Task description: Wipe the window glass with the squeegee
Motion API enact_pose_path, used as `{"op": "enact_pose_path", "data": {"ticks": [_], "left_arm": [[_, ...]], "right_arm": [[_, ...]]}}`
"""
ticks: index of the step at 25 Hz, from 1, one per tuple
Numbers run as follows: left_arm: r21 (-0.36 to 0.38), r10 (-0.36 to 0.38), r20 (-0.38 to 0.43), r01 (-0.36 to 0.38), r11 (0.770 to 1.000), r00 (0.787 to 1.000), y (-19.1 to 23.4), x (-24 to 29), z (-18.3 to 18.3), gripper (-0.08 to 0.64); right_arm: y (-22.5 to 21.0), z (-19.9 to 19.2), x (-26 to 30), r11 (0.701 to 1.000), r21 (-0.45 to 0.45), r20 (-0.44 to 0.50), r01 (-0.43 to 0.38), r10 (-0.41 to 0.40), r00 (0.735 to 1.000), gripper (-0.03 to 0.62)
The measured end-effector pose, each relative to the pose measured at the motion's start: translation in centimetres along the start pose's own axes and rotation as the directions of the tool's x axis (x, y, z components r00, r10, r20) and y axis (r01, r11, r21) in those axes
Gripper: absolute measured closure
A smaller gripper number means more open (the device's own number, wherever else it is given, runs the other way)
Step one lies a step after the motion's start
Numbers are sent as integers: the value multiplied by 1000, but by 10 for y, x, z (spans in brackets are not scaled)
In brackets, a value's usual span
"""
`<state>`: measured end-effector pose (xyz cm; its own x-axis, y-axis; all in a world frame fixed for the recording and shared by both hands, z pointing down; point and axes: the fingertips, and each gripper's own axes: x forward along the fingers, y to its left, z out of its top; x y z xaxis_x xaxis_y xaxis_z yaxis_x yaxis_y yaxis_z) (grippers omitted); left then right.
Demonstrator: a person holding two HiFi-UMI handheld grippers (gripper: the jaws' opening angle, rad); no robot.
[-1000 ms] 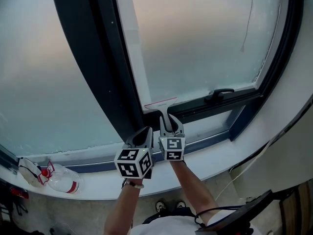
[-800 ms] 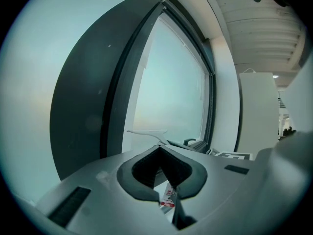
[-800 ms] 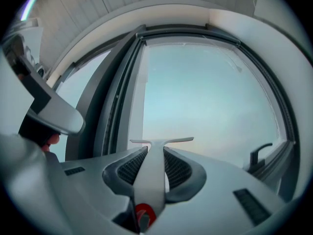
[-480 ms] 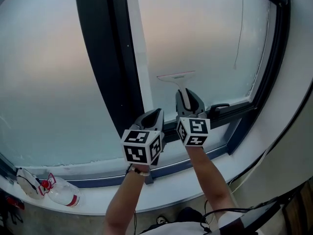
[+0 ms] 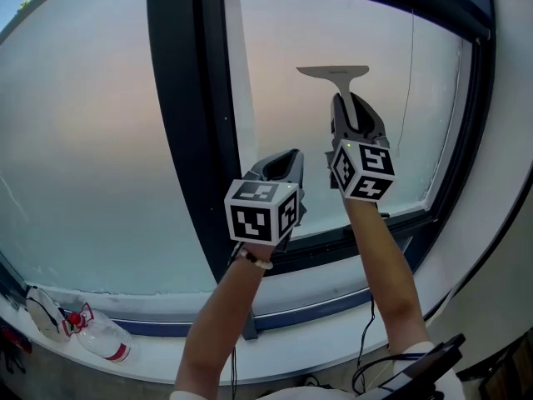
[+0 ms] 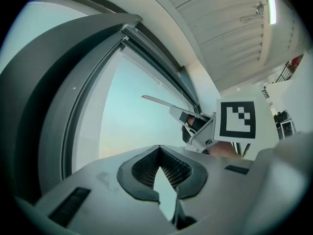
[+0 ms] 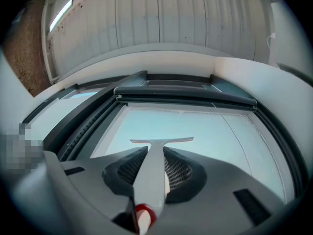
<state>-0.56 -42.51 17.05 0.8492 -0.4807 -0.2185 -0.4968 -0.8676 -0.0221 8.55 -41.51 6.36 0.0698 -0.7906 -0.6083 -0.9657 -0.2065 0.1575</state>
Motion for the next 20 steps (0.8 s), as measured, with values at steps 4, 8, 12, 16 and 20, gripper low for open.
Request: {"op": "enact_pose_path", "data": {"ticks": [4,8,12,16,20], "left_arm": [[-29,2,27,-1,1000,1000,-1,23,21,560],[-36,-20,42,22,999,999,-8,38,38,560],[-9,-8,48,9,1000,999,-7,45,51,560],[6,4,52,-4,1000,999,-3,49,59,560],[-1,-3,55,3,1000,998,-4,52,55,560]], "right_arm": [[-9,31,36,1000,9,42,-24,23,999,508],[-20,56,69,999,22,73,-32,30,997,508],[-26,75,90,999,24,103,-34,31,994,508],[-34,84,105,998,53,111,-46,39,993,508],[-36,86,118,993,92,99,-68,59,993,508]]}}
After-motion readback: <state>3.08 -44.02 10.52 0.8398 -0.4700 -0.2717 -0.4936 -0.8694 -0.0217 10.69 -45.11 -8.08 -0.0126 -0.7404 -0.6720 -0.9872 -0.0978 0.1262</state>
